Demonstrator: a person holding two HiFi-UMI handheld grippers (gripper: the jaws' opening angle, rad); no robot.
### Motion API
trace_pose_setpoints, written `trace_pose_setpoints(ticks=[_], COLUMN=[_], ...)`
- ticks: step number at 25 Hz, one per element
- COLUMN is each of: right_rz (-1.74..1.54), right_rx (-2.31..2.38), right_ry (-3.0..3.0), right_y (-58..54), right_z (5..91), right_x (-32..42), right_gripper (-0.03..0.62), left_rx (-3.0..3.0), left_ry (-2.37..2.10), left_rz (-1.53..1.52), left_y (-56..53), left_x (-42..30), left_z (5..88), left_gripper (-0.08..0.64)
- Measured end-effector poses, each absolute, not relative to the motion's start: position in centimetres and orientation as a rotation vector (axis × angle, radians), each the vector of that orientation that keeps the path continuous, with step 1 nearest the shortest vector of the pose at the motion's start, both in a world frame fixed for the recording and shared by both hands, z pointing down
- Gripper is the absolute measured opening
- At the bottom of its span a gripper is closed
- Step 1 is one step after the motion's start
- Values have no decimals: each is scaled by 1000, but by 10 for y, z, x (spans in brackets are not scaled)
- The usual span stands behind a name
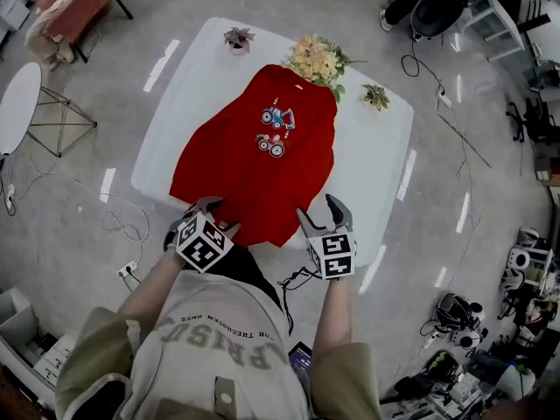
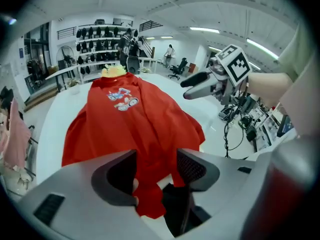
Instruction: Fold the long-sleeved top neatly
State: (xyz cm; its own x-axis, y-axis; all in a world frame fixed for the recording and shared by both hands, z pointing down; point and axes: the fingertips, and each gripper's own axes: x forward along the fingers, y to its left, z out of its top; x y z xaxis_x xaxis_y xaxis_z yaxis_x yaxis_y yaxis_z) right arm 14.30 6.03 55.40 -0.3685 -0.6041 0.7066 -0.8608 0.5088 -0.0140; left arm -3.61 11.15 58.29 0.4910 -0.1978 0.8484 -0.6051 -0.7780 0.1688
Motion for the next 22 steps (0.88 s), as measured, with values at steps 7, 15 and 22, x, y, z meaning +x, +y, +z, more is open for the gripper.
trace_pose_setpoints(ticks=[7,15,22], right_rz=[544,546,521], right_rx=[1281,1321,1196], right_ry=[-2037,-2002,-2041], right_y=[71,79,61], right_z=[556,556,565], right_x=[137,147,144], right_gripper=[302,302,302], left_rx=[2264,2300,2347], left_ry=[-473,-399,-494], left_rz=[1369,1359,1192], left_y=[159,159,133], left_x=[-26,-20,-10], left_z=[619,612,570], left_gripper=[213,40,34])
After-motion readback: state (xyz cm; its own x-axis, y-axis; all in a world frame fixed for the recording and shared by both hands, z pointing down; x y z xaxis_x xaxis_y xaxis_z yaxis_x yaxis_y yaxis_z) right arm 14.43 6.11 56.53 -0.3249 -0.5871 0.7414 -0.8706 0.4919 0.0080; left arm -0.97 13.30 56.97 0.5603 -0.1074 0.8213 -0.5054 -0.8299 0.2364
